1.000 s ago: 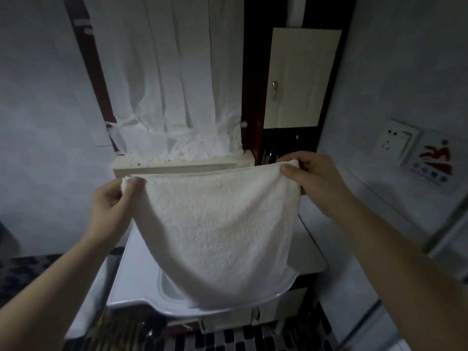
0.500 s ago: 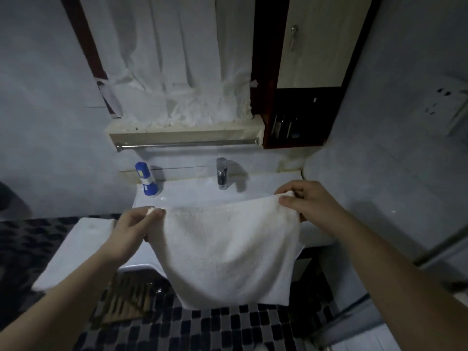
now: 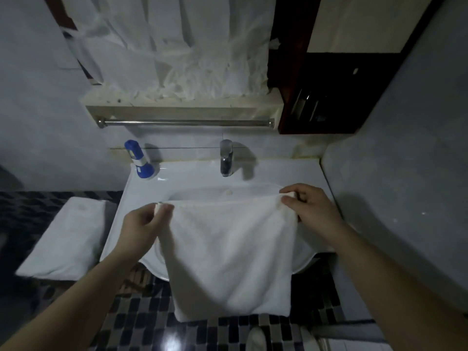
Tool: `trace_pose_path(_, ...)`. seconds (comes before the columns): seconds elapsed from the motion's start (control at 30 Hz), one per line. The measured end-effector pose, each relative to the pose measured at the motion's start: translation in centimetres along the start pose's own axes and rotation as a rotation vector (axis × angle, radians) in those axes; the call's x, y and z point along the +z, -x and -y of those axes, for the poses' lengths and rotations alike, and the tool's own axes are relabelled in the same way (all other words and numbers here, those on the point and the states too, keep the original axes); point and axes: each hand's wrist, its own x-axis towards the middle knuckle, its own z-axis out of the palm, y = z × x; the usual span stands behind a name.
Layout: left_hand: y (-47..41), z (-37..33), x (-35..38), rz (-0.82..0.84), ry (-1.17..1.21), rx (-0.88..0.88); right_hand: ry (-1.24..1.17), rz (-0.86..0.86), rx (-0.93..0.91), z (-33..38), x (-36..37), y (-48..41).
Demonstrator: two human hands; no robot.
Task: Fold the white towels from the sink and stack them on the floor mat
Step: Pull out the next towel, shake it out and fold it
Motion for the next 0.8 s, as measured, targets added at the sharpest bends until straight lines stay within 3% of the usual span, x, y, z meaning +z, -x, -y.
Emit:
trace_pose_path(0.17, -5.8, 0.0, 2.3, -0.104, -0.096, -0.1, 0.128, -0.084, -0.016, -2.3, 1.7, -7.6)
trace_pose_path(0.23, -7.1, 1.2, 3.4, -0.03, -0.166, -0.207, 0.295, -0.048, 0.042, -4.4, 2.6, -9.9)
trace_pose_path(0.33, -7.1, 5.5, 5.4, 0.168, -0.513, -0.225, 0.578, 0.071, 0.166, -8.0, 4.0, -11.4)
trace_pose_path(0.5, -3.9, 10.0, 7.4, 0.372, -0.67, 0.072, 0.737, 0.254, 0.118, -12.8, 6.1, -9.8)
trace_pose_path(0.67, -1.6, 10.7, 8.3, 0.607, -0.671, 0.491, 0.855, 0.559, -0.146, -14.9, 7.1, -6.3)
trace_pose_path(0.8, 0.1, 11.1, 9.1, 0.756, -0.668, 0.603, 0.947, 0.787, -0.307, -16.8, 6.7, -4.4)
